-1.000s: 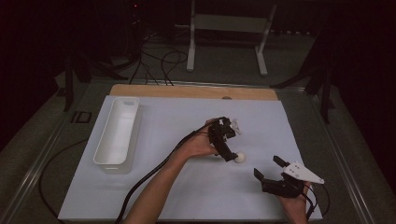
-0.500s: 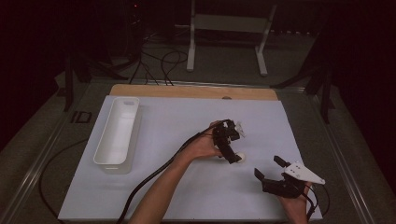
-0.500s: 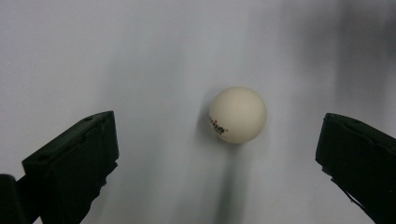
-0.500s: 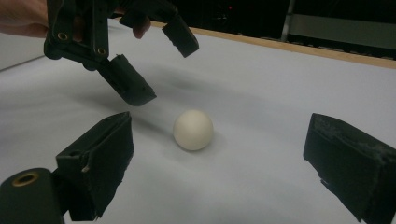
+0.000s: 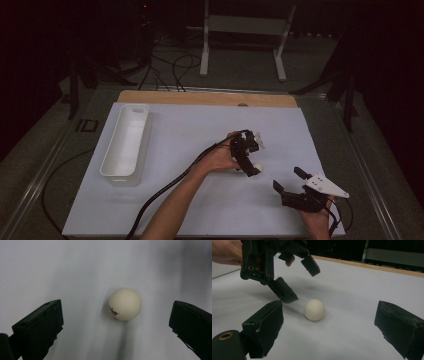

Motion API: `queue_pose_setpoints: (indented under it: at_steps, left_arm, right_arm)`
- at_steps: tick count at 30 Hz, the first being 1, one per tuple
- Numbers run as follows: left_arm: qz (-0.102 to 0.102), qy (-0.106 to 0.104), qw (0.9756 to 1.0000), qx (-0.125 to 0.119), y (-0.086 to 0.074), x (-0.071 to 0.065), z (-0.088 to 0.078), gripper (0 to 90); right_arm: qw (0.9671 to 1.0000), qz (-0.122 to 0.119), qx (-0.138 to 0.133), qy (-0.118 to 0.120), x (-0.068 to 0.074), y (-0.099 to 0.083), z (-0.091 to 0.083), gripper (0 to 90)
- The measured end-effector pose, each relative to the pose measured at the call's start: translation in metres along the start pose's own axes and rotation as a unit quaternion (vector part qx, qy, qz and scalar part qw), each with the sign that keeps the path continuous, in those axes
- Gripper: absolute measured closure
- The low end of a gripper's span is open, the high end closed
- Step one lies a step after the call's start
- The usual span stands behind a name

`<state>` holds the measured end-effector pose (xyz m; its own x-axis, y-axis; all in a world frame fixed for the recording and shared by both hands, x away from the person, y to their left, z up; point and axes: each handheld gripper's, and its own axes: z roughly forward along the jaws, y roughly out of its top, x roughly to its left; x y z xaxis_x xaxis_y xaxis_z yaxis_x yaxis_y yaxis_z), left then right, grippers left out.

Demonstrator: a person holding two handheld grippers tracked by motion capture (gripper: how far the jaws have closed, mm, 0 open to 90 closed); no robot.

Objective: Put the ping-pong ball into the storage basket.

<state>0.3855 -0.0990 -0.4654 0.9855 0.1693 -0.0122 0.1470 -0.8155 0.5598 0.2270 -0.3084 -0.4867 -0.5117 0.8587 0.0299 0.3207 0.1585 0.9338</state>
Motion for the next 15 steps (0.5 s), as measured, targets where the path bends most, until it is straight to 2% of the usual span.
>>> queue_pose_setpoints:
  at_steps: [15]
  left_arm:
    - [0.004, -0.008, 0.9999, 0.013, 0.0064, -0.0034, 0.0111, 0.1]
  right_arm:
    - [1.0, 0.001, -0.001, -0.001, -0.0005, 0.0001, -0.0006, 8.0]
